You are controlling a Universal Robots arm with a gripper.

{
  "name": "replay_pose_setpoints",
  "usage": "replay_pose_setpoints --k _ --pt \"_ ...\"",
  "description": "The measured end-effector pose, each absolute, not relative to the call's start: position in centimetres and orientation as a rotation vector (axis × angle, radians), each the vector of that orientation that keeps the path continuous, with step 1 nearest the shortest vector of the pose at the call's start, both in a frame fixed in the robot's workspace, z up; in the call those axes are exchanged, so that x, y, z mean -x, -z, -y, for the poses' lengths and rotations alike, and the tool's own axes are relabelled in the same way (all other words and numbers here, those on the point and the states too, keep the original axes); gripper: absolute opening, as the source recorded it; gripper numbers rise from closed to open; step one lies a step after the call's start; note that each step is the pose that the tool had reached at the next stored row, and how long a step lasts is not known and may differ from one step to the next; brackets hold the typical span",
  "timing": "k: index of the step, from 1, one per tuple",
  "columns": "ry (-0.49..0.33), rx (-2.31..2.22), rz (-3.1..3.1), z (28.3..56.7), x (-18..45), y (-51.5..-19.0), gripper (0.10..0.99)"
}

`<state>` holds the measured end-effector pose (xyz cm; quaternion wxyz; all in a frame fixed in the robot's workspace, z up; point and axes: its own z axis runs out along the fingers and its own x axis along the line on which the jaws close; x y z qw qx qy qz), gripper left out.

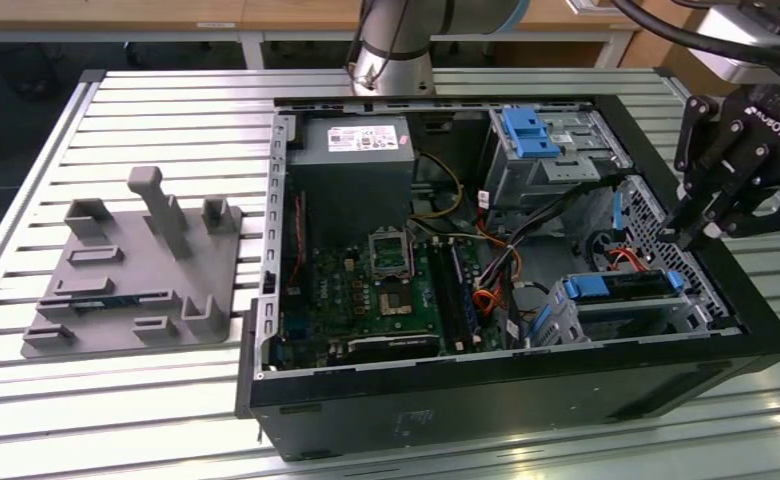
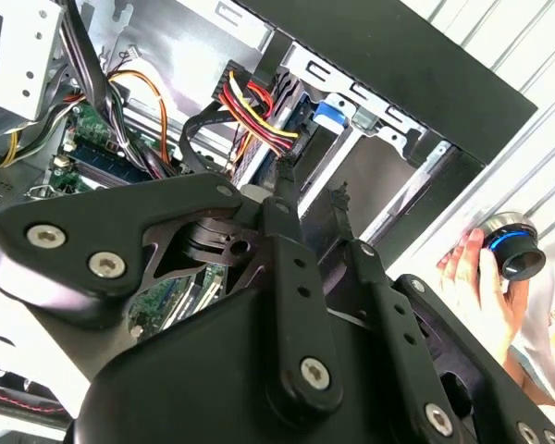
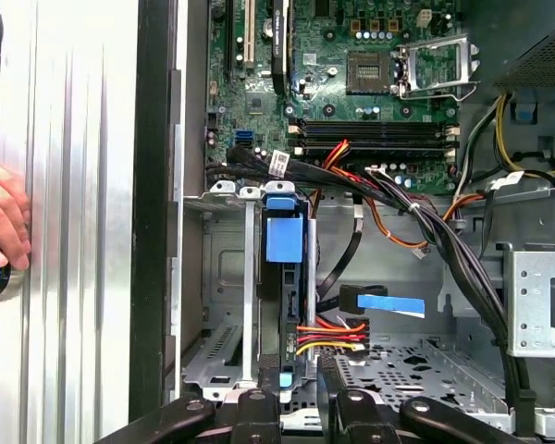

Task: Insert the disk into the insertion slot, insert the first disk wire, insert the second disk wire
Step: 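Insert the second disk wire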

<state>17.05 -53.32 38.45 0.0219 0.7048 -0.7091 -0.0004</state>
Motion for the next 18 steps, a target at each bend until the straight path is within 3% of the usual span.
replay_pose_setpoints --k 13,18 --pt "-0.002 -2.182 2.196 53.3 -17.1 -38.5 0.302" --pt "-0.053 -2.158 2.173 51.6 -17.1 -38.5 0.302"
